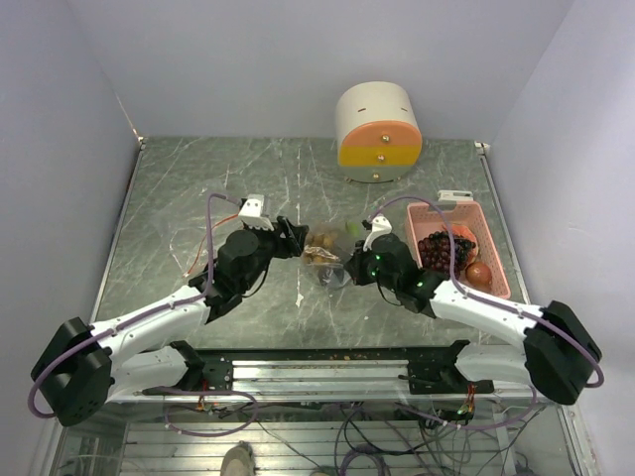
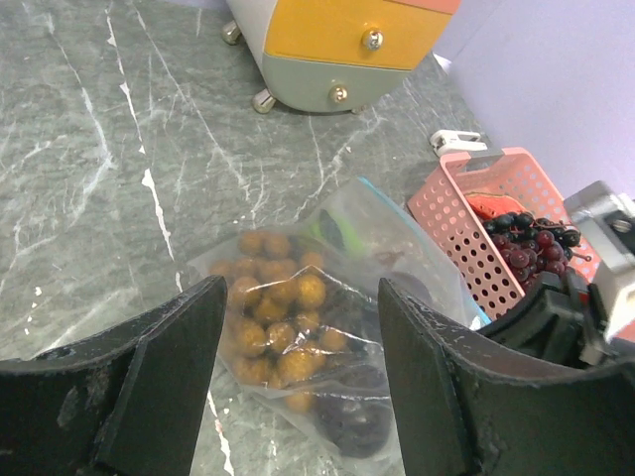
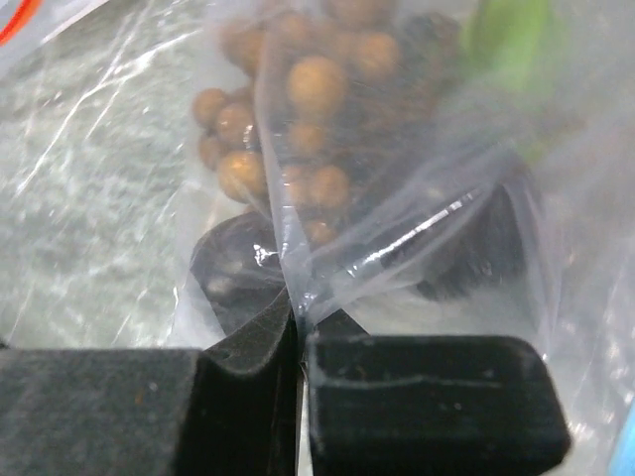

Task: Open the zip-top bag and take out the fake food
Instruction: Pick up the zipper food storage bag at the center of the board.

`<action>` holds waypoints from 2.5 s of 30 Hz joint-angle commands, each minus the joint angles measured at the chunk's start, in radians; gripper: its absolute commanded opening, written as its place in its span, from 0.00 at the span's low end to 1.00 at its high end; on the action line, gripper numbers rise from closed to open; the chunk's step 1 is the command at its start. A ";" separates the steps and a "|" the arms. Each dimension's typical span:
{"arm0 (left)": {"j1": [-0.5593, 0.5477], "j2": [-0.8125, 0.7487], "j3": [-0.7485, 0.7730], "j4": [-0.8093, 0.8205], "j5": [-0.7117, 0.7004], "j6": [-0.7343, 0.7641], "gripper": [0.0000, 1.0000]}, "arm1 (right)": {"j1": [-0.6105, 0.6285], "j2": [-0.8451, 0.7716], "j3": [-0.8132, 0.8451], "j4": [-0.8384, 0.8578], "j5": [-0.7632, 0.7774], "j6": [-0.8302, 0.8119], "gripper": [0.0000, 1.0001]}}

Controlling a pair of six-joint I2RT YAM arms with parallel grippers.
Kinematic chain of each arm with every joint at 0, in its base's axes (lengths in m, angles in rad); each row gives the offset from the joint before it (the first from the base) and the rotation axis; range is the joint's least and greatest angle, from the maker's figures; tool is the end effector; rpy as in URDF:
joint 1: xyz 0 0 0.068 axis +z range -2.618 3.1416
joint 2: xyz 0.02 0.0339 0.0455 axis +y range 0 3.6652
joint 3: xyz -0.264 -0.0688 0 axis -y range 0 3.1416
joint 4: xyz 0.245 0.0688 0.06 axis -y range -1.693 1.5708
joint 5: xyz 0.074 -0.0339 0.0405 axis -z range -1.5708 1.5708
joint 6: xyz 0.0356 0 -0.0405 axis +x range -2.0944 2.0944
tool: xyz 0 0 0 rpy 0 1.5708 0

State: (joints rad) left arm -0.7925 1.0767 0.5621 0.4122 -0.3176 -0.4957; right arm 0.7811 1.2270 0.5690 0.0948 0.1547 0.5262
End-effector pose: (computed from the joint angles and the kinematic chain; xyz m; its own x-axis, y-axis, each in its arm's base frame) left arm 0.1798 -0.1666 0.2665 -0.2812 -0.3584 -0.8902 0.3691 0.8159 -0.4451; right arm 0.1841 0.1748 0.2014 -0.6308 0.0734 -0.7725 -0.3311 0.8749 0.3535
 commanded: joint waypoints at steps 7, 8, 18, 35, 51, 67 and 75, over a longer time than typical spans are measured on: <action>0.040 0.199 0.162 -0.024 0.039 -0.017 0.75 | 0.004 -0.195 -0.040 -0.175 -0.107 -0.099 0.45; 0.039 0.233 0.180 -0.006 0.056 -0.021 0.75 | 0.004 -0.215 -0.042 -0.199 -0.070 -0.066 0.60; 0.039 0.603 0.444 -0.046 0.095 -0.078 0.70 | 0.006 -0.400 -0.098 -0.290 0.015 0.054 0.28; -0.072 0.620 0.424 -0.181 0.052 -0.087 0.71 | -0.127 0.010 -0.055 -0.151 0.001 0.086 0.03; -0.142 0.403 0.185 -0.178 0.006 -0.186 0.71 | -0.189 0.174 0.137 -0.003 -0.143 -0.077 0.09; -0.141 0.181 0.278 -0.336 -0.079 -0.157 0.71 | -0.105 -0.052 -0.200 0.199 -0.314 0.062 0.43; -0.141 0.281 0.338 -0.271 -0.038 -0.163 0.70 | 0.039 0.012 -0.300 0.275 -0.243 0.162 0.25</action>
State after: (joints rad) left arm -0.9276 1.3060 0.8597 0.1097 -0.3813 -0.6628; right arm 0.7704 1.2404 0.3168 0.3046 -0.1043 0.6144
